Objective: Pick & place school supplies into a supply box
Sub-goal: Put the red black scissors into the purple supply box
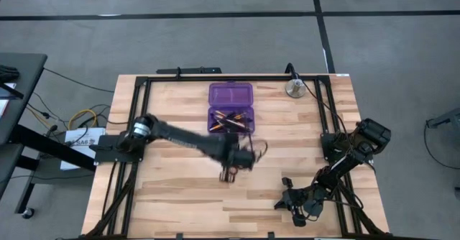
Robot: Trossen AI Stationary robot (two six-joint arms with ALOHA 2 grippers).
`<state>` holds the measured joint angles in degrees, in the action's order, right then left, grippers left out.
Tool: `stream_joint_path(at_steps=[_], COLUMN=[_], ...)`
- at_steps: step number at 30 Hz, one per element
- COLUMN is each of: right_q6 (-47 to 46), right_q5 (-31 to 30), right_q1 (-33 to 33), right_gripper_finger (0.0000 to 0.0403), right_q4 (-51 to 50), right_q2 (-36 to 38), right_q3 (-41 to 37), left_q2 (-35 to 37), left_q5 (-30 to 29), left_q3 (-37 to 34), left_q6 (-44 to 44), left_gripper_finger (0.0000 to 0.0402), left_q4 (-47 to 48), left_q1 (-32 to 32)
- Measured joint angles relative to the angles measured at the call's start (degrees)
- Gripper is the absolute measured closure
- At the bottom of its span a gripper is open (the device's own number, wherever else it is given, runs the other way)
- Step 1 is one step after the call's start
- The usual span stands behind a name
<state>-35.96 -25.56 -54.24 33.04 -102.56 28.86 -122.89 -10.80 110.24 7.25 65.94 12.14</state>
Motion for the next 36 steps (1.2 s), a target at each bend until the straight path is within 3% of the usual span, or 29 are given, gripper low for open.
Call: stream_joint_path(at_steps=[5, 12, 18, 23, 31, 36], right_q6=[0.36, -0.05, -0.05, 0.22, 0.41, 0.43], right_q5=[-0.02, 0.16, 0.22, 0.22, 0.20, 0.17], right_q1=[0.00, -0.02, -0.02, -0.02, -0.02, -0.02], right_gripper_finger=[0.0402, 0.0402, 0.0402, 0.0402, 0.0402, 0.0402], right_q4=[0.38, 2.37, 2.64, 2.62, 2.60, 2.60], right_q2=[0.00, 0.00, 0.00, 0.00, 0.00, 0.00], right_q3=[0.00, 0.02, 0.02, 0.02, 0.02, 0.02], left_q2=[-0.02, -0.03, -0.02, -0.02, 0.98, 1.20], left_q5=[-4.91, -8.68, -8.01, -3.40, 4.35, 5.48], left_q3=[-4.82, -12.20, -16.90, -19.83, -26.60, -27.74], left_q6=[-5.38, -3.37, -1.51, -0.64, -0.07, -2.30], left_gripper_finger=[0.0381, 0.0292, 0.0215, 0.0180, 0.0189, 0.0257], left_q4=[-3.89, -5.51, -4.89, -4.11, -11.51, -13.33], left_q1=[4.92, 3.71, 1.45, -0.15, -3.76, -3.13])
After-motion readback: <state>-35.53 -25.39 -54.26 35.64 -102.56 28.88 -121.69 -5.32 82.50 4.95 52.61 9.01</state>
